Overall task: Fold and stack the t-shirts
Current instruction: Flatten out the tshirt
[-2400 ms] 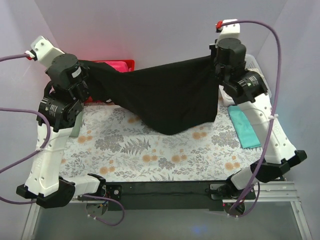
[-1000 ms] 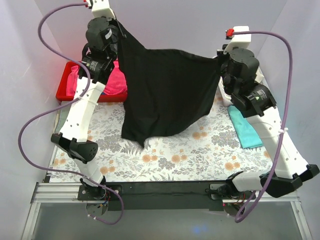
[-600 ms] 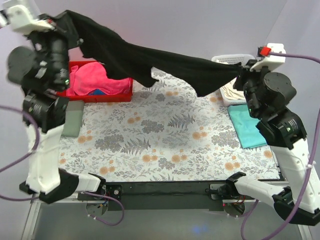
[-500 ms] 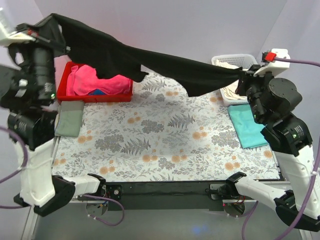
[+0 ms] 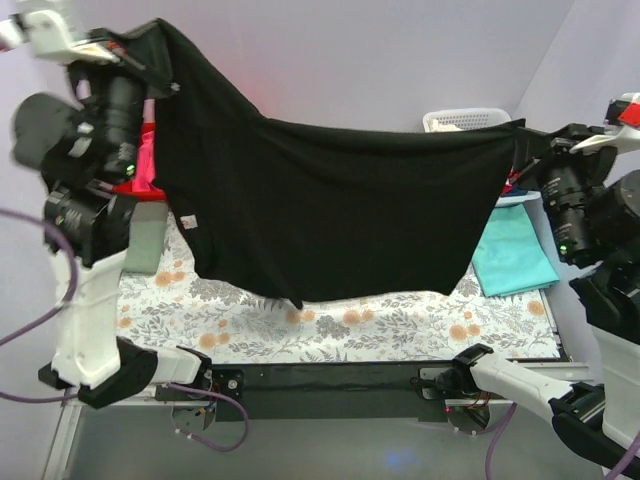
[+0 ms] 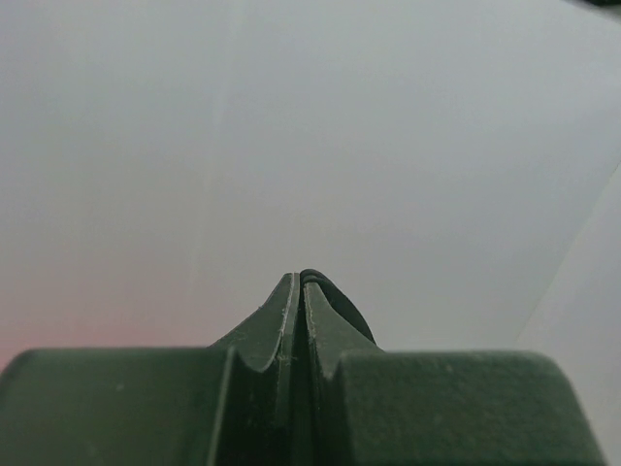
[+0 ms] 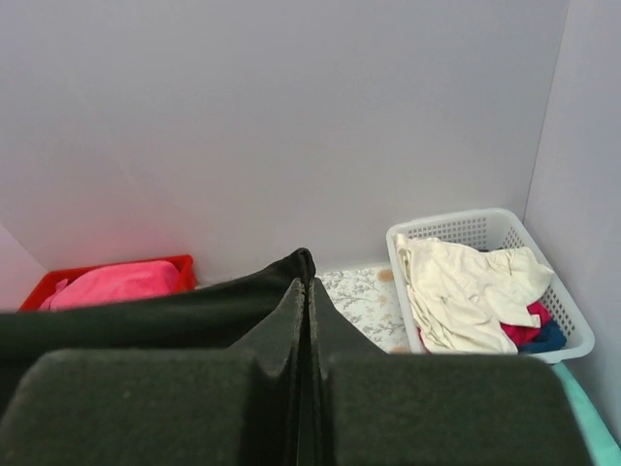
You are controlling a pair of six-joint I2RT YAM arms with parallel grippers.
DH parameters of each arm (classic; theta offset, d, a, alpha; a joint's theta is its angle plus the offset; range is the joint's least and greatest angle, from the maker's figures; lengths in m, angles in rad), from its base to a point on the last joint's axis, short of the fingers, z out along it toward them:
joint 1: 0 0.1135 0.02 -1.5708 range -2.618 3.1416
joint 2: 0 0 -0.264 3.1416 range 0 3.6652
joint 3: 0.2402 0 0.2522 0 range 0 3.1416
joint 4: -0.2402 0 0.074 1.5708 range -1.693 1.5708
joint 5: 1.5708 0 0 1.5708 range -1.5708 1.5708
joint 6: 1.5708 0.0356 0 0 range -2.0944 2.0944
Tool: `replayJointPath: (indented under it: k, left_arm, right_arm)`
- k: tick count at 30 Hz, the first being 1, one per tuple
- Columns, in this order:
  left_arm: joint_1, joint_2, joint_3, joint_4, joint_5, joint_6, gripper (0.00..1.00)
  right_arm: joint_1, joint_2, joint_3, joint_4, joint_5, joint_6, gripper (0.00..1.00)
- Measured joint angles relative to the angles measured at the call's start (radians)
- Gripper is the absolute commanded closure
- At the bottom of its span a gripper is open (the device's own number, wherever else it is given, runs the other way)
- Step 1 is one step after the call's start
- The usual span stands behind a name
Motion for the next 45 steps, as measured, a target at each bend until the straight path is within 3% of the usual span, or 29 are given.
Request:
replayJointPath:
  k: [3,8,13,18,27,36,40,45]
  left_arm:
    - [0.000,0.067,-0.053,0.001,0.017,-0.022,1.00]
    - [-0.009,0.190,-0.298,0.028,0.037,-0.072,1.00]
    - [-0.043,0.394,-0.478,0.053,0.030,-0.106,1.00]
    - [-0.068,0.634,-0.455,0.066,0.007,-0.122,1.00]
    - [-0.069,0.916,-0.127,0.065,-0.024,-0.117,1.00]
    - [-0.053,0.902,-0.048,0.051,-0.028,-0.127,1.00]
    - [-0.042,0.834,-0.036,0.017,-0.028,-0.124,1.00]
    - [-0.035,0.627,-0.030,-0.011,-0.029,-0.106,1.00]
  right_arm:
    - [0.000,-0.004,-0.107,0.044,0.036,0.029,0.99]
    - [-0.002,0.005,-0.550,0.106,0.088,0.194,0.99]
    - [-0.005,0.167,-0.832,0.095,0.141,0.357,0.99]
    - [-0.063,0.344,-0.793,0.122,0.209,0.398,0.99]
    - [-0.262,0.562,-0.568,0.198,0.221,0.365,0.99]
    - [-0.315,0.597,-0.428,0.222,0.177,0.256,0.99]
    - [-0.308,0.508,-0.399,0.237,0.127,0.194,0.99]
    - [-0.294,0.307,-0.377,0.241,0.059,0.105,0.99]
